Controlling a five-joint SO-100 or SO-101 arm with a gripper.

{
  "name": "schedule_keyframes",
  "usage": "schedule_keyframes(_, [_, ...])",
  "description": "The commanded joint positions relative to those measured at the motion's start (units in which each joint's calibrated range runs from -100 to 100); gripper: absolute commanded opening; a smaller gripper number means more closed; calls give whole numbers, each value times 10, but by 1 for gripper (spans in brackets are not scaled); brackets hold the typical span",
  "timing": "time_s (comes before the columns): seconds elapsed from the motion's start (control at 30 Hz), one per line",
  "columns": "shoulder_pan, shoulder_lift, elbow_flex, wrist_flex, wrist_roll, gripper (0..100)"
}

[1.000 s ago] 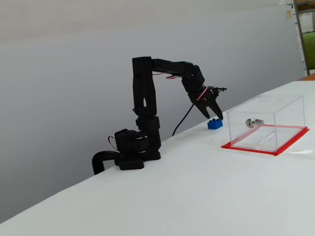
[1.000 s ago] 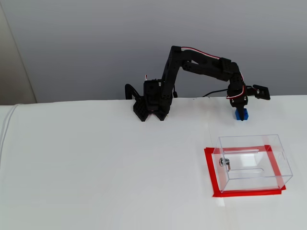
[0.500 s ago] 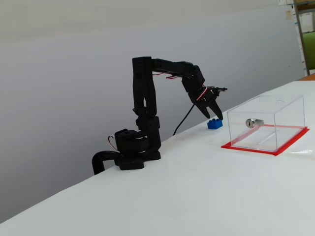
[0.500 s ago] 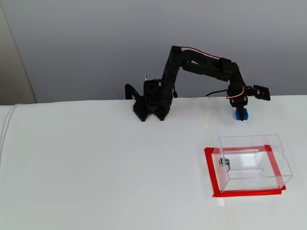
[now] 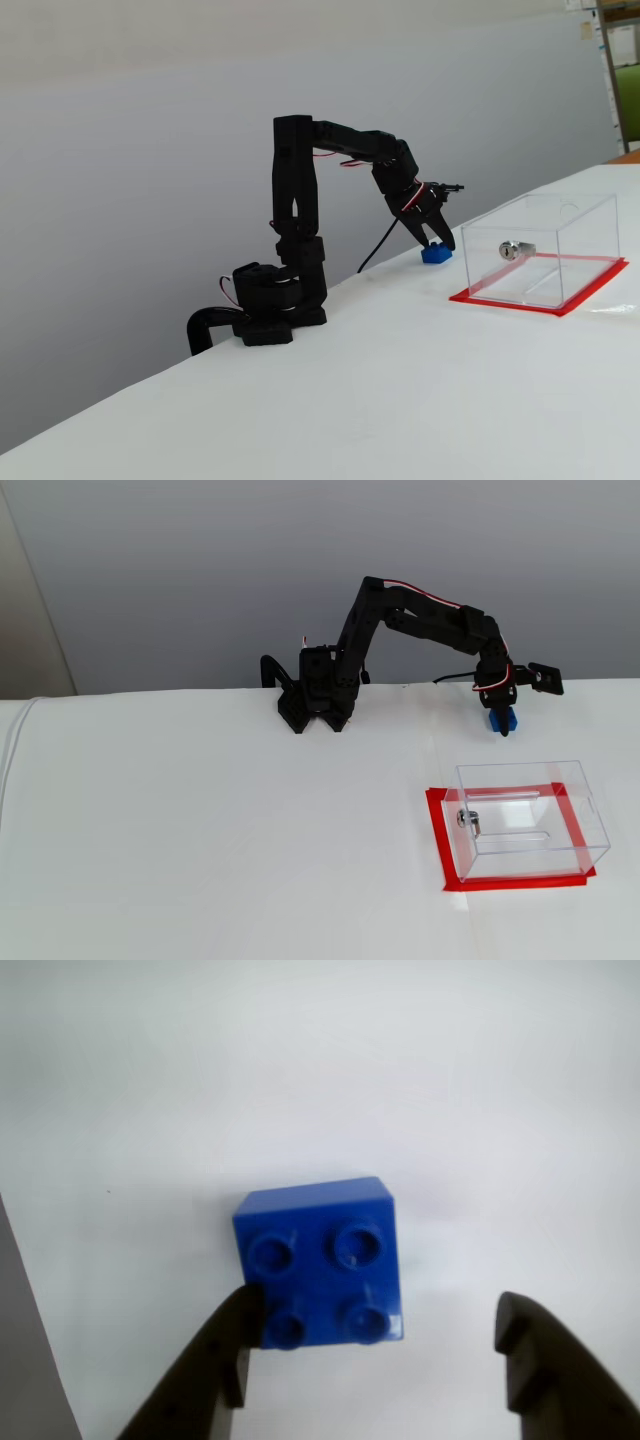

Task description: Pick the blue lego brick and place it into the transparent box

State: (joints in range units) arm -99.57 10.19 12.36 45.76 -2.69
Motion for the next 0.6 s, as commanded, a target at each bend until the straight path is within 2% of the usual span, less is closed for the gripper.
schedule_keyframes(0.0, [-2, -6, -26, -6, -1, 26])
schedule_keyframes(0.57, [-1, 24, -31, -6, 1, 26])
